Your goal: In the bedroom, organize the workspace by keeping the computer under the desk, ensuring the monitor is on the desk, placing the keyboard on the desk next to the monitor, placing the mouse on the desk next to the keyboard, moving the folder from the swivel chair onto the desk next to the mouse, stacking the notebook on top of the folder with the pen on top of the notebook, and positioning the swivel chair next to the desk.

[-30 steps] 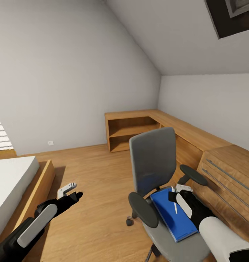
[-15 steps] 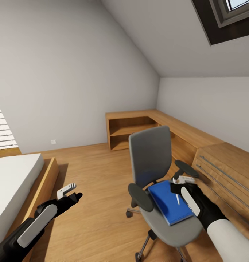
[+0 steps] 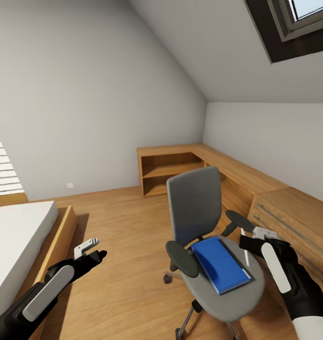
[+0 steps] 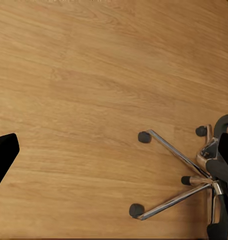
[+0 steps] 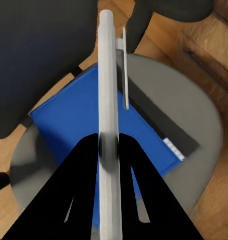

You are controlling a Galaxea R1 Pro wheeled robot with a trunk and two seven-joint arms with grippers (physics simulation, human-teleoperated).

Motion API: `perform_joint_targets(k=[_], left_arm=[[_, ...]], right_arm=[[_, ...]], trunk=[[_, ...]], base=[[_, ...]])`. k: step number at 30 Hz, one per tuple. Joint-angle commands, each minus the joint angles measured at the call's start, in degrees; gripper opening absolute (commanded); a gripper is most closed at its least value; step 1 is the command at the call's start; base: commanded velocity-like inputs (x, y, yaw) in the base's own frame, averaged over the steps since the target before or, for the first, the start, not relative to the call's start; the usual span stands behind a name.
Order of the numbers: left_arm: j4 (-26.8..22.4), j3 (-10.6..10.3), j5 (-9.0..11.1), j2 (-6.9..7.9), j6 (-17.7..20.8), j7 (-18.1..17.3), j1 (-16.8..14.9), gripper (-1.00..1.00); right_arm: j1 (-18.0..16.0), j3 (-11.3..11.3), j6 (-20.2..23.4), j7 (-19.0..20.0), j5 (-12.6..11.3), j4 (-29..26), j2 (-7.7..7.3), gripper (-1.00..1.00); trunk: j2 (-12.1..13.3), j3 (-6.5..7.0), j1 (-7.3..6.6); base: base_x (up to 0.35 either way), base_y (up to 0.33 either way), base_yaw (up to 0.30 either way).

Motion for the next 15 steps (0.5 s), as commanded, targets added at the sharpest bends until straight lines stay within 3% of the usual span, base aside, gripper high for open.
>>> perform_joint_targets(k=[1,15], left_arm=[[-0.08,-0.07,0.38,0.05,-0.06,0.43,-0.07,1.0],[-0.42,-0.99,0.21,0.05,-0.17,0.5,-0.07,1.0]], right_arm=[[0.57,-0.22,0.5,-0.39,-0.77,-1.12,-0.01,-1.0],[0.63,-0.23,0.34,-0.39,-0.78,-1.32,0.13,-1.0]], trunk=[[0.39,0.12,-0.24],[6.0,3.19,-3.31]], base=[[-0.318,0.0,0.0],[-0.33,0.0,0.0]])
